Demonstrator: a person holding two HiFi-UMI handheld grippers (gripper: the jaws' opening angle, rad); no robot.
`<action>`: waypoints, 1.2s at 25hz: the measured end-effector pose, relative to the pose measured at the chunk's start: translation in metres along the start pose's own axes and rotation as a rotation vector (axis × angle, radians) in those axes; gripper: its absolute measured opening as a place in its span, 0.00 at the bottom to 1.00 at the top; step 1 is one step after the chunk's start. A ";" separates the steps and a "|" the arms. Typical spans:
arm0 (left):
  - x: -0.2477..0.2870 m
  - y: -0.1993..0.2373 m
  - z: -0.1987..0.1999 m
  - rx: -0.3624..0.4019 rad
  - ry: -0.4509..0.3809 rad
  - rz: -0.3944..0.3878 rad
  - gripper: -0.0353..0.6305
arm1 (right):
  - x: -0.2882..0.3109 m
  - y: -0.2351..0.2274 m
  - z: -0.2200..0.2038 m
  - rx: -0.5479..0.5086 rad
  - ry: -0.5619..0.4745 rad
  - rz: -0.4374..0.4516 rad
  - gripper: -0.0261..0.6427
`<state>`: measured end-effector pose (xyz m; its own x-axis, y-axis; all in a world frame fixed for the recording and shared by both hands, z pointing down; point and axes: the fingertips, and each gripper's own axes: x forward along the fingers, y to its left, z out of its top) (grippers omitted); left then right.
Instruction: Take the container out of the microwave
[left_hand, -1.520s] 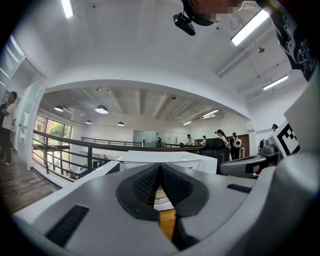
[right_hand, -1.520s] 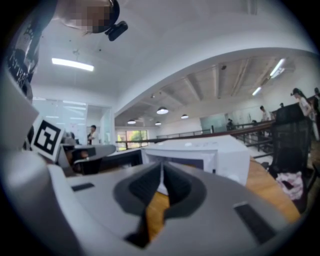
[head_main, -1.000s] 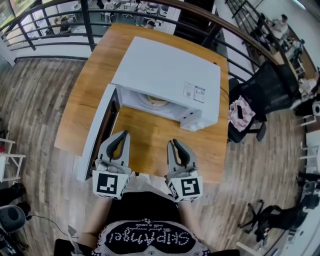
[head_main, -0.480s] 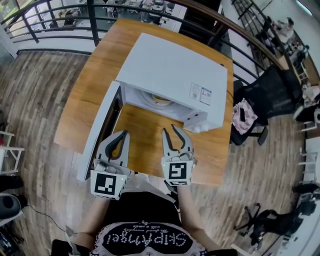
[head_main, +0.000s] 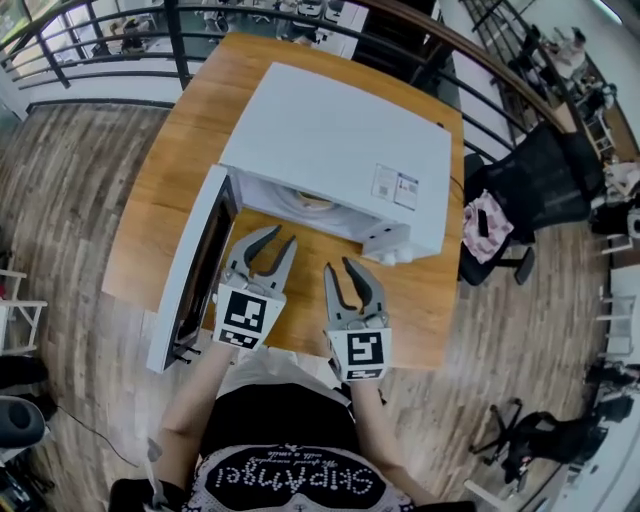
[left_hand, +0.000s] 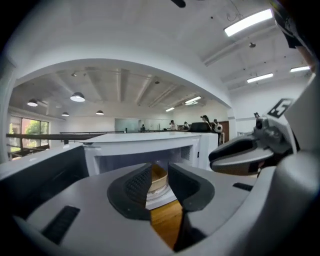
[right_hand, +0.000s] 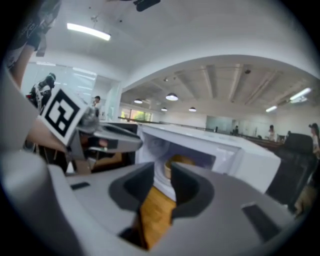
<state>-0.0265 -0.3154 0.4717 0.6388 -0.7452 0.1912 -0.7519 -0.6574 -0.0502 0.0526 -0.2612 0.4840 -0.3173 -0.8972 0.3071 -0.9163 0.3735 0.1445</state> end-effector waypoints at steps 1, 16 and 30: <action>0.010 -0.003 -0.008 0.037 0.030 -0.019 0.25 | -0.003 -0.002 -0.002 0.012 0.002 -0.005 0.22; 0.120 -0.013 -0.081 0.336 0.259 -0.160 0.31 | -0.039 -0.028 -0.036 0.181 0.061 -0.085 0.21; 0.165 -0.013 -0.115 0.484 0.393 -0.245 0.31 | -0.034 -0.049 -0.047 0.190 0.084 -0.117 0.21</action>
<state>0.0698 -0.4170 0.6169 0.6059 -0.5322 0.5913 -0.3764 -0.8466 -0.3763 0.1199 -0.2381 0.5110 -0.1922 -0.9060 0.3772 -0.9777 0.2100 0.0061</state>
